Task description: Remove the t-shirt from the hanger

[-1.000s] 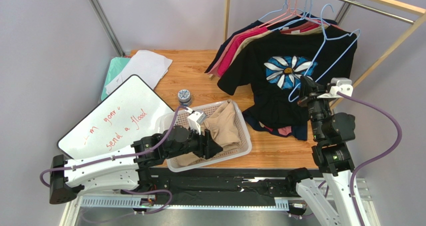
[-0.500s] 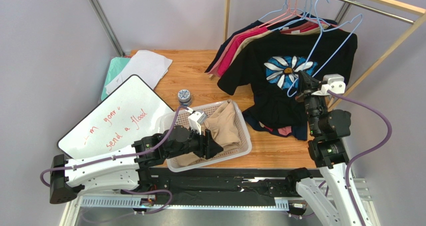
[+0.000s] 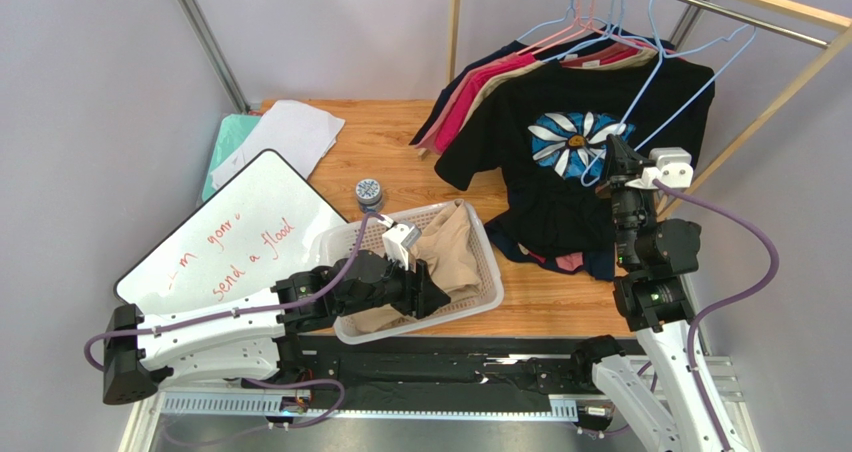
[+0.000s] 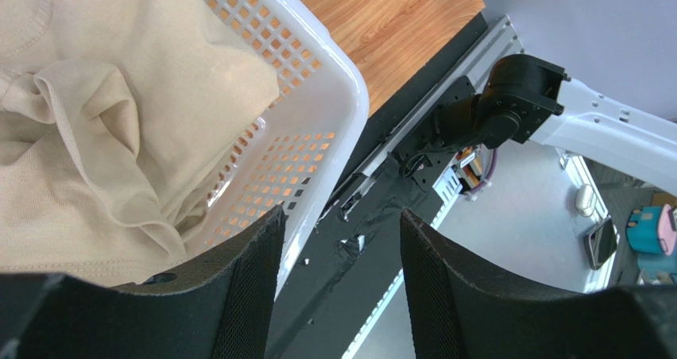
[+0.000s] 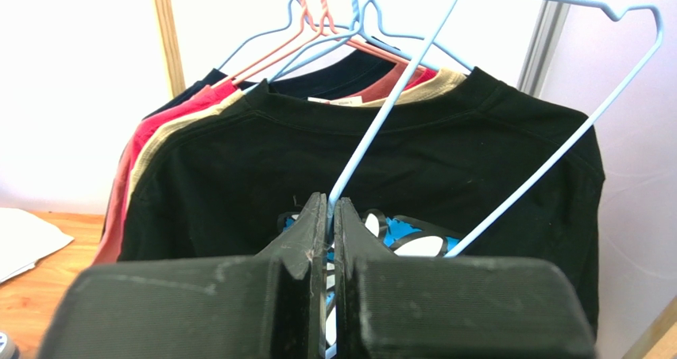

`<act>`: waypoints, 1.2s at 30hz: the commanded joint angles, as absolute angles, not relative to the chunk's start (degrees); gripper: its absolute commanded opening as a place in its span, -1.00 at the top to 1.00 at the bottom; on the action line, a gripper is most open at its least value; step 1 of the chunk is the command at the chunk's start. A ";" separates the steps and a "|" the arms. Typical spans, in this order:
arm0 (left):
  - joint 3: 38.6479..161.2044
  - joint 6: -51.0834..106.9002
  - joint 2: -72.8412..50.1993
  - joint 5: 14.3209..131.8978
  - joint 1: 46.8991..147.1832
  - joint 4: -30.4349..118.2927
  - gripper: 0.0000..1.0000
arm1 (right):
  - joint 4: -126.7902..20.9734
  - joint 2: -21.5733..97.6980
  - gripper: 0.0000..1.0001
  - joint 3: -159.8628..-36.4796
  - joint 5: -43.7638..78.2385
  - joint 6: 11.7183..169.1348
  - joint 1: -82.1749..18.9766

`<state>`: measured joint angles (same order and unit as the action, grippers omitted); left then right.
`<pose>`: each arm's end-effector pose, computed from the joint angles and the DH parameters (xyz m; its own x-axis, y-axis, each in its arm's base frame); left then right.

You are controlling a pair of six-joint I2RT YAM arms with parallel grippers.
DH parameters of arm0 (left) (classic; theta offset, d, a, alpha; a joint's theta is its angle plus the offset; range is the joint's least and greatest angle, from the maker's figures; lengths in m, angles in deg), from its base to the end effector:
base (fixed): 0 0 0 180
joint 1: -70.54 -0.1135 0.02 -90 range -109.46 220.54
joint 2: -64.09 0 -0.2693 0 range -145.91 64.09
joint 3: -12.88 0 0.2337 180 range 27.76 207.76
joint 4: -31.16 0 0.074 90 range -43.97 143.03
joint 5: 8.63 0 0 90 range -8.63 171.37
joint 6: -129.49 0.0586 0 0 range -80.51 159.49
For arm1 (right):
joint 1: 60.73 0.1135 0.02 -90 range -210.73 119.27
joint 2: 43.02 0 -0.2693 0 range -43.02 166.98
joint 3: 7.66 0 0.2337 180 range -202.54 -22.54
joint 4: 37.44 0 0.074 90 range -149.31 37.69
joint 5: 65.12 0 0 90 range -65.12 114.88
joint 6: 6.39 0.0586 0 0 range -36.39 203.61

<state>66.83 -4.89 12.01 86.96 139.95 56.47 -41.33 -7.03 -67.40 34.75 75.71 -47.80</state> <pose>0.0790 -0.1941 0.2809 -0.7296 -0.0372 -0.6828 0.5456 0.5704 -0.6140 0.1386 0.0215 0.4106 0.3367 -0.0616 -0.9396 -0.0172 0.9973 -0.0716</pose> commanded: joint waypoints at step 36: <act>72.32 -0.06 11.53 86.29 140.24 56.41 -0.23 | -35.18 -4.96 1.00 -64.99 39.03 79.83 -57.91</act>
